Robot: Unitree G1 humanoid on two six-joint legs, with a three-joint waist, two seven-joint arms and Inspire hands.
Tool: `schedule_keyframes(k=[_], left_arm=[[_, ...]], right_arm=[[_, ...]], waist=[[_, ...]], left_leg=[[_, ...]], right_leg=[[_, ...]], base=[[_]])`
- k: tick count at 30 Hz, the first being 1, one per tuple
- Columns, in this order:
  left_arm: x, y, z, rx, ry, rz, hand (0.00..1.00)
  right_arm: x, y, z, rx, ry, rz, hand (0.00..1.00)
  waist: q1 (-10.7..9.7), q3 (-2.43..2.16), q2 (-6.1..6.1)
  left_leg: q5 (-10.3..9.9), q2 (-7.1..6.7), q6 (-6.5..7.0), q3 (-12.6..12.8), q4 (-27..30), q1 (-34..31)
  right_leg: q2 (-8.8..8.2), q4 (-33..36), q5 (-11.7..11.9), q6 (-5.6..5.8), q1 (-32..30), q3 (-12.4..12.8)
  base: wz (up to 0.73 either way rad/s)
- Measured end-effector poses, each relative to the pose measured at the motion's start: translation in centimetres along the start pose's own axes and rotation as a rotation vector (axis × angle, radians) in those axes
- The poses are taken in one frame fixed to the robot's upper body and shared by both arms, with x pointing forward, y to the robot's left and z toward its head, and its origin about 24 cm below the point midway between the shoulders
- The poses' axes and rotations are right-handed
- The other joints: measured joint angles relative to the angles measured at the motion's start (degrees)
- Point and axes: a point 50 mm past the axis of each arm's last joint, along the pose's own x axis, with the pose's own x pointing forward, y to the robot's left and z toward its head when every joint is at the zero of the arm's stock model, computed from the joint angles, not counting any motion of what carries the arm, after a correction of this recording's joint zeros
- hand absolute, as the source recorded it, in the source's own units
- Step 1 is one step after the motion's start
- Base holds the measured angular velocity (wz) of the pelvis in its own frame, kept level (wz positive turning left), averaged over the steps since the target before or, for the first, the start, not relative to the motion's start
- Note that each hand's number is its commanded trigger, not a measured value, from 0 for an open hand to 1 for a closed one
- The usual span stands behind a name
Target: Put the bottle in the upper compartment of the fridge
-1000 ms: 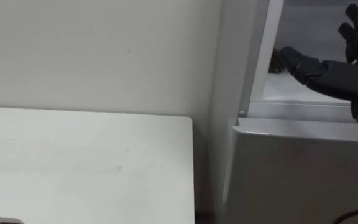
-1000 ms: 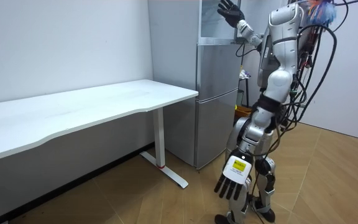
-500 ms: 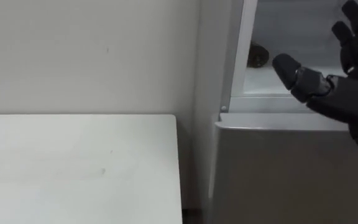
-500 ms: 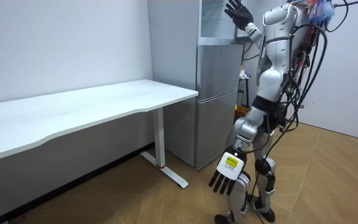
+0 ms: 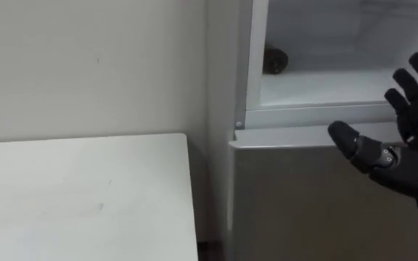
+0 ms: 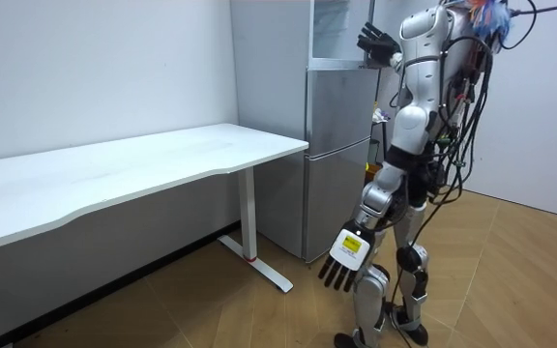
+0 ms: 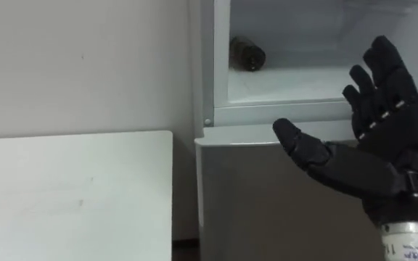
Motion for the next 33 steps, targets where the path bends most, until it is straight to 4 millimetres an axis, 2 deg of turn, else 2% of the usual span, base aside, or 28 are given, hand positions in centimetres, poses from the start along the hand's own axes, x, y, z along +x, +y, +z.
schedule_keyframes(k=[5, 6, 8, 10, 13, 17, 19, 29, 33], left_arm=[[0.0, -0.1, 0.0, -0.032, 0.001, 0.015, 0.00], [0.0, -0.1, 0.1, -0.045, -0.001, 0.018, 0.00], [0.0, -0.2, 0.2, -0.053, -0.001, 0.017, 0.00], [0.0, -0.2, 0.1, -0.061, -0.001, 0.015, 0.00], [0.0, -0.3, 0.1, -0.081, 0.004, 0.016, 0.00], [0.1, -0.2, 0.3, -0.081, -0.004, 0.017, 0.00], [0.1, -0.1, 0.4, -0.073, -0.017, 0.021, 0.00], [0.0, -0.1, 0.5, -0.088, -0.031, 0.031, 0.00], [0.0, -0.2, 0.5, -0.092, -0.032, 0.028, 0.00]], right_arm=[[-1.3, -1.7, -2.1, -0.043, 0.102, -0.098, 0.00], [-1.7, -2.2, -3.1, -0.048, 0.145, -0.135, 0.00], [-2.7, -3.3, -4.8, -0.057, 0.222, -0.209, 0.00], [-4.4, -4.7, -6.8, -0.077, 0.325, -0.308, 0.00], [-6.2, -5.9, -8.4, -0.101, 0.421, -0.392, 0.00], [-7.5, -6.8, -9.4, -0.119, 0.476, -0.474, 0.00], [-8.8, -7.8, -10.2, -0.153, 0.525, -0.543, 0.00], [-13.6, -10.8, -13.2, -0.270, 0.713, -0.766, 0.00], [-16.3, -12.1, -14.3, -0.333, 0.820, -0.844, 0.00]], waist=[[0.1, 0.31, 0.38], [0.1, 0.54, 0.77], [-0.1, 0.53, 0.77], [-0.2, 0.66, 0.87], [-0.6, 0.95, 1.32], [-1.3, 0.73, 1.76], [-1.4, 0.64, 1.51], [-1.2, 0.62, 0.95], [-1.2, 0.64, 1.35]], left_leg=[[-0.2, 0.09, -0.10, 0.7, -0.1, 0.4], [-0.3, 0.14, -0.12, 0.8, -0.1, 0.4], [-0.3, 0.16, -0.12, 0.9, -0.1, 0.5], [-0.3, 0.16, -0.12, 1.0, -0.1, 0.4], [-0.3, 0.15, -0.10, 1.2, -0.1, 0.0], [-0.3, 0.14, -0.11, 1.3, -0.1, -0.8], [-0.4, 0.14, -0.19, 1.2, -0.1, -0.6], [-0.4, 0.08, -0.19, 1.1, 0.0, 0.0], [-0.4, -0.05, -0.16, 1.2, 0.1, 0.1]], right_leg=[[0.05, 0.0, 0.0, 0.00, 0.0, 0.7], [0.07, 0.0, 0.0, 0.00, 0.0, 0.8], [0.08, 0.0, 0.0, 0.00, 0.3, 0.9], [0.08, 0.0, 0.0, 0.01, 0.1, 1.0], [0.07, 0.0, 0.0, 0.02, -0.4, 1.3], [0.09, 0.0, 0.0, 0.02, -1.1, 1.4], [0.12, -0.2, 0.0, 0.06, -0.9, 1.3], [0.10, -0.2, -0.1, 0.11, -0.5, 1.4], [0.02, -0.7, -0.2, 0.18, -0.2, 1.6]], base=[[-0.07], [-0.06], [0.00], [-0.03], [-0.05], [0.00], [0.00], [0.00], [0.00]])
